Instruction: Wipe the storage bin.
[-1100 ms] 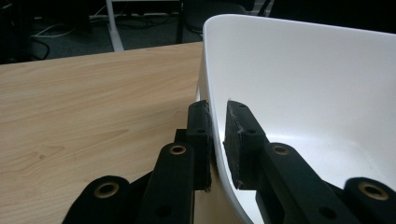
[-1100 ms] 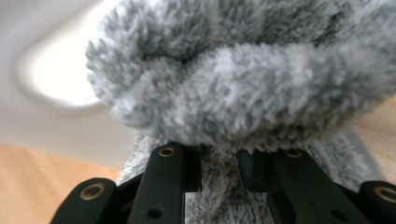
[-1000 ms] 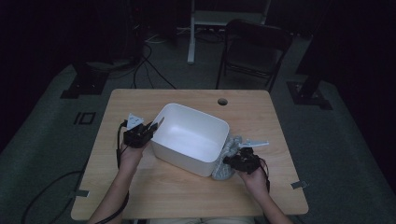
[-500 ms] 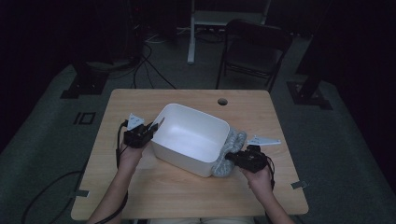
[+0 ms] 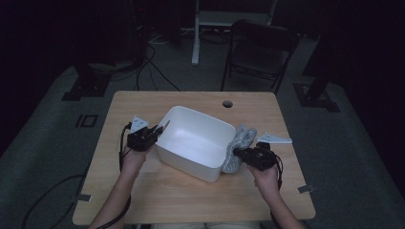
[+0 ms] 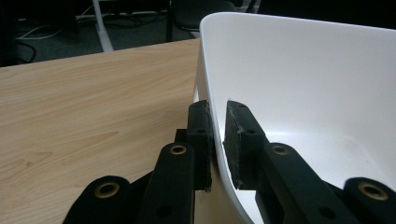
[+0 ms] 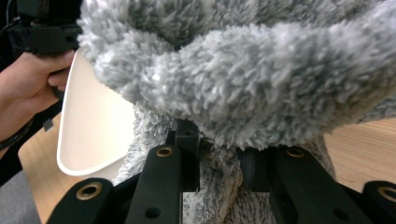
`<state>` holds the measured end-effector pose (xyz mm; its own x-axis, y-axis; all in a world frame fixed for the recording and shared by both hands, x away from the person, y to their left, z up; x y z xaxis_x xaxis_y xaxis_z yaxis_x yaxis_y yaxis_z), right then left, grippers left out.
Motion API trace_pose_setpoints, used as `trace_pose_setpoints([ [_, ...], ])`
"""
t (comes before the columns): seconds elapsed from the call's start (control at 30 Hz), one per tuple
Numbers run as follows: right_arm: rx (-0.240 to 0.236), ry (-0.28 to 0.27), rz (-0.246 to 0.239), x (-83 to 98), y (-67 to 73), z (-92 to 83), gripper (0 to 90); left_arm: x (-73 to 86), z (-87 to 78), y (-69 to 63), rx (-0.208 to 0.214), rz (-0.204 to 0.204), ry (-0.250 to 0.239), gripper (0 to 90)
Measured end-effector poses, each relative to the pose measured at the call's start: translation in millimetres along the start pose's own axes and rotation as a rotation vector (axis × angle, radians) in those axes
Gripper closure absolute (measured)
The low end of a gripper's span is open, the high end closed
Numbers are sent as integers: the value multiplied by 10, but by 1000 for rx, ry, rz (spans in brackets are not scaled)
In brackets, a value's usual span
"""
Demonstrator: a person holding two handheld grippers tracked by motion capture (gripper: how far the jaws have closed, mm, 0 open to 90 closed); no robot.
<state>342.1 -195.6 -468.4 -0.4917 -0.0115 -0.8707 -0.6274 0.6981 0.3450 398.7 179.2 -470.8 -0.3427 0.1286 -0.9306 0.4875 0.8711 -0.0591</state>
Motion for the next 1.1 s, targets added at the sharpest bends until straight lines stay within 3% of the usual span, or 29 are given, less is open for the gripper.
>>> trace_pose_setpoints([
  [0.17, 42, -5, -28, -16, -9, 32, 727, 0, -3, -4, -2, 18, 1, 807],
  [0.4, 63, -7, -19, -12, -43, 69, 738, -2, 0, -9, -7, 16, 1, 805],
  [0.67, 78, 66, 26, 128, -181, 191, 738, -5, 3, -9, -15, 16, 3, 805],
  [0.87, 121, 3, 11, -71, -241, 83, 735, -9, 11, -43, -11, 29, 11, 807],
  [0.97, 129, 13, 34, -46, -282, 170, 740, -9, 13, -43, -8, 24, 9, 806],
  [1.1, 159, 65, 32, 56, -335, 265, 744, -10, 20, -46, -16, 13, 3, 808],
])
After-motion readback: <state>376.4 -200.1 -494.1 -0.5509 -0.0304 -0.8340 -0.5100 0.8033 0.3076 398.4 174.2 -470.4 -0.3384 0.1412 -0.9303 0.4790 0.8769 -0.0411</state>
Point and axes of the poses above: each handheld gripper's, and its own axes: z roughly forward along the jaws, x roughly out of its underside, y roughly to its left, the point moved 3 cm from there along z, roughly forward along the jaws, and after that the axes turned 4 degrees about -y, right-handed, at the moved point
